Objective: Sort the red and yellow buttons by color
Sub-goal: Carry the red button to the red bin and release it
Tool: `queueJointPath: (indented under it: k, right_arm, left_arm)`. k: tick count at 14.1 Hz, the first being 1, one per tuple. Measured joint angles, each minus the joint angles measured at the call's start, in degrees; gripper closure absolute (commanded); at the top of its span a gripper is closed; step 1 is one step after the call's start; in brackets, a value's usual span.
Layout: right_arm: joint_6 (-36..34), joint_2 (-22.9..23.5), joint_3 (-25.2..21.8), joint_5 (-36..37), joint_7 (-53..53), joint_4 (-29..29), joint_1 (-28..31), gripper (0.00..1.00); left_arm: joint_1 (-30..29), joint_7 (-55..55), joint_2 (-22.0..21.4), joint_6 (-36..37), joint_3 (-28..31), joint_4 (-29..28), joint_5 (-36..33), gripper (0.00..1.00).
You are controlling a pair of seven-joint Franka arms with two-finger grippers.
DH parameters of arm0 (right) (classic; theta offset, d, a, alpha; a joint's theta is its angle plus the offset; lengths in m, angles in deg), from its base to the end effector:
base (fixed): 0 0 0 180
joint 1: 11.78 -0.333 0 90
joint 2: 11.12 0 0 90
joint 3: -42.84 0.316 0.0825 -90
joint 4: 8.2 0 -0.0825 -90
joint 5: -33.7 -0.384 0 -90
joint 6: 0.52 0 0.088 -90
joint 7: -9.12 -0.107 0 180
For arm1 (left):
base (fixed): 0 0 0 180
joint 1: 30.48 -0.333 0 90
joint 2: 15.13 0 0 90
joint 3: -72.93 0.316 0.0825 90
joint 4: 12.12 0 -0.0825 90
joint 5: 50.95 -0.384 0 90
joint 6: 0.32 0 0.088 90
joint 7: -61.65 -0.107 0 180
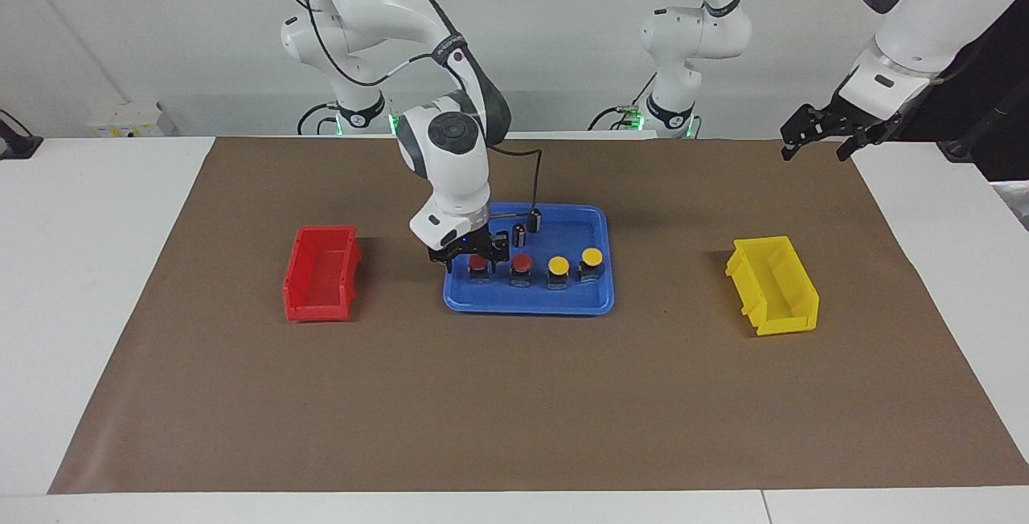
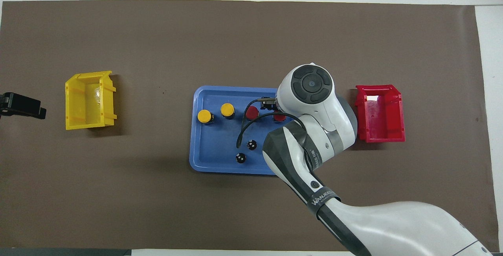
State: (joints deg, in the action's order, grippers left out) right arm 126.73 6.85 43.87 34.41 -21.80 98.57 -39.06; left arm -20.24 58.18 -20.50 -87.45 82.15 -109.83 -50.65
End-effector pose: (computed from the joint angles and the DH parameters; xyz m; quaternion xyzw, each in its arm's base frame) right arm 0.5562 0.2984 0.3541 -0.9996 0.0196 -0.0202 0.0089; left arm 0.5178 -0.0061 0.6069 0.9981 -0.0398 -0.0458 0.0111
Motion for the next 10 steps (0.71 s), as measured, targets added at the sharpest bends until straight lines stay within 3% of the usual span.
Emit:
queueJointPath:
  k: [5,7,10]
  right_arm:
    - [0.00,-0.34,0.46,0.00,0.00,1.23,-0.79,0.21]
    - [0.00,-0.39,0.48,0.00,0.00,1.66,-1.36,0.29]
    - [0.00,-0.52,0.43,0.00,0.00,1.94,-1.40,0.52]
  left_arm:
    - [-1.12,-0.03,0.00,-0.96,0.08,-0.13,-0.02,0.00]
    - [-1.16,-0.04,0.00,-1.20,0.08,-0.16,-0.02,0.00]
    - [-1.16,-0.04,0.00,-2.13,0.04,-0.23,-0.02,0.00]
